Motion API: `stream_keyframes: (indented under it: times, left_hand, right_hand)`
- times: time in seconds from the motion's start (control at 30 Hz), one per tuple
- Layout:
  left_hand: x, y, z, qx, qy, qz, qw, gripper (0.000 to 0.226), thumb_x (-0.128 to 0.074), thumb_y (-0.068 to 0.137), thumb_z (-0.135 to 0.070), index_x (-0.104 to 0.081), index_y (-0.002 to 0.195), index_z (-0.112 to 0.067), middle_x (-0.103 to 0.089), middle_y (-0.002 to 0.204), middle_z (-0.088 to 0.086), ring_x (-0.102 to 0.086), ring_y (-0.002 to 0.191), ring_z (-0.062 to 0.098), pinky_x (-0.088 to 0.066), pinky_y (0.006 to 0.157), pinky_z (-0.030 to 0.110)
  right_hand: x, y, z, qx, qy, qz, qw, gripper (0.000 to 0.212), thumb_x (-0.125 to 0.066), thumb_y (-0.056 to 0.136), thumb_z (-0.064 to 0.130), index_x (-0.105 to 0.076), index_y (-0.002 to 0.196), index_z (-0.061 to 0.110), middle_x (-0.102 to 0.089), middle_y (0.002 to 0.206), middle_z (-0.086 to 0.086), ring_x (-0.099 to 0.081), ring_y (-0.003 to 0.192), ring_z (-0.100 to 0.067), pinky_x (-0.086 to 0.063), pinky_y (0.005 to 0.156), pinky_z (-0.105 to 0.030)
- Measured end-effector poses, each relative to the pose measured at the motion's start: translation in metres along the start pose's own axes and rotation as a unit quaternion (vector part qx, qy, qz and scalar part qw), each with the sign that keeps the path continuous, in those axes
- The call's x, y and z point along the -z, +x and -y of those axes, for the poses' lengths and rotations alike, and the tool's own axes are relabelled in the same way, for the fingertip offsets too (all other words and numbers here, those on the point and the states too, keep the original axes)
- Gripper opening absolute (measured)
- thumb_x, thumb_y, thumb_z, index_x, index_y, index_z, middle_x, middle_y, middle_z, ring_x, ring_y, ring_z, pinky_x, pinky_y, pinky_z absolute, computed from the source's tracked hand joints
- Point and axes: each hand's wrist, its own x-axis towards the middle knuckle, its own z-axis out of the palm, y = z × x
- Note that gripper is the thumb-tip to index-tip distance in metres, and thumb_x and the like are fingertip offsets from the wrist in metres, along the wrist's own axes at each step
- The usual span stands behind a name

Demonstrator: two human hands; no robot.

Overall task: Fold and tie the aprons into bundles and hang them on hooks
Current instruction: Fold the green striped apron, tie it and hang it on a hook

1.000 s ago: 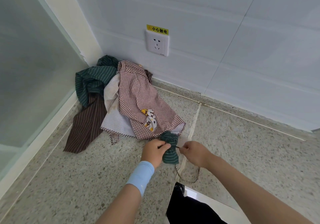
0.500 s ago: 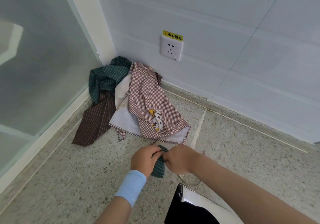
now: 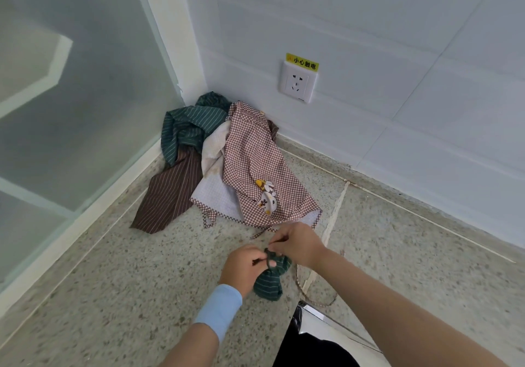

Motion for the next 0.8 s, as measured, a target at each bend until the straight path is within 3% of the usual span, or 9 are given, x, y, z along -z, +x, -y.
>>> stream_keyframes:
  times: [0.07, 0.17, 0.27, 0.33, 0.5, 0.57, 0.7, 0.8]
  left_hand:
    - [-0.005, -0.009, -0.001, 0.017, -0.040, -0.025, 0.999, 0.017, -0.080, 0.079, -0.018, -0.070, 0.066, -0.021, -0.061, 0.070, -0.003, -0.055, 0.066, 0.005, -0.046, 0.062, 0.018]
    - [-0.012, -0.017, -0.001, 0.061, -0.067, -0.055, 0.994, 0.016, -0.076, 0.083, -0.014, -0.071, 0.070, -0.021, -0.063, 0.074, -0.007, -0.059, 0.071, 0.006, -0.051, 0.067, 0.023]
    - [-0.015, -0.019, 0.004, 0.079, -0.051, -0.054, 0.994, 0.010, -0.071, 0.087, -0.013, -0.072, 0.079, -0.019, -0.064, 0.080, -0.006, -0.061, 0.077, 0.010, -0.054, 0.073, 0.032]
    - [-0.016, -0.021, 0.003, 0.069, -0.019, -0.042, 0.997, 0.007, -0.067, 0.090, -0.013, -0.070, 0.085, -0.017, -0.063, 0.084, -0.005, -0.060, 0.080, 0.011, -0.054, 0.075, 0.032]
    - [-0.017, -0.023, -0.005, 0.063, 0.027, -0.015, 0.998, 0.017, -0.059, 0.095, -0.013, -0.072, 0.106, -0.016, -0.064, 0.097, -0.004, -0.058, 0.090, 0.011, -0.049, 0.082, 0.023]
    - [-0.015, -0.024, -0.009, 0.094, 0.007, 0.001, 0.996, 0.018, -0.058, 0.096, -0.015, -0.070, 0.108, -0.019, -0.064, 0.098, -0.004, -0.060, 0.090, 0.010, -0.051, 0.082, 0.026]
    - [-0.006, -0.027, -0.016, 0.149, -0.006, 0.058, 0.987, 0.015, -0.052, 0.099, -0.019, -0.064, 0.108, -0.018, -0.066, 0.099, -0.003, -0.062, 0.088, 0.010, -0.050, 0.073, 0.023]
    - [0.003, -0.027, -0.015, 0.193, -0.050, 0.106, 0.974, 0.015, -0.048, 0.099, -0.018, -0.062, 0.102, -0.013, -0.065, 0.087, 0.001, -0.060, 0.077, 0.016, -0.044, 0.064, 0.025]
  right_hand:
    - [-0.011, -0.005, -0.010, -0.065, 0.121, 0.003, 0.991, 0.003, -0.082, 0.080, 0.022, -0.080, 0.079, 0.020, -0.072, 0.069, 0.008, -0.061, 0.056, -0.006, -0.049, 0.053, -0.020]
    - [-0.025, -0.017, -0.017, -0.134, 0.226, -0.016, 0.965, 0.005, -0.081, 0.081, 0.013, -0.078, 0.082, 0.009, -0.068, 0.062, -0.003, -0.053, 0.038, -0.013, -0.049, 0.044, -0.026]
    - [-0.031, -0.025, -0.022, -0.149, 0.249, -0.014, 0.957, 0.003, -0.075, 0.085, 0.010, -0.076, 0.083, 0.008, -0.070, 0.066, -0.006, -0.066, 0.050, -0.021, -0.062, 0.062, -0.039]
    - [-0.032, -0.028, -0.026, -0.127, 0.203, -0.014, 0.971, 0.010, -0.072, 0.087, 0.012, -0.077, 0.079, 0.014, -0.073, 0.070, -0.004, -0.069, 0.056, -0.019, -0.061, 0.069, -0.038]
    - [-0.038, -0.036, -0.030, -0.065, 0.085, -0.004, 0.994, 0.023, -0.064, 0.088, 0.011, -0.074, 0.077, 0.028, -0.067, 0.076, 0.011, -0.062, 0.069, -0.003, -0.047, 0.063, -0.011]
    - [-0.039, -0.037, -0.032, -0.049, 0.058, -0.022, 0.997, 0.015, -0.068, 0.086, 0.014, -0.077, 0.081, 0.024, -0.065, 0.082, 0.013, -0.059, 0.076, 0.000, -0.044, 0.065, -0.009]
    - [-0.040, -0.041, -0.036, -0.076, 0.069, -0.029, 0.994, 0.009, -0.077, 0.083, 0.019, -0.073, 0.075, 0.022, -0.066, 0.082, 0.008, -0.058, 0.073, -0.001, -0.042, 0.056, -0.007]
    - [-0.047, -0.049, -0.040, -0.038, -0.017, -0.095, 0.995, 0.015, -0.075, 0.083, 0.024, -0.063, 0.091, 0.029, -0.053, 0.103, 0.009, -0.053, 0.084, -0.004, -0.039, 0.067, -0.005]
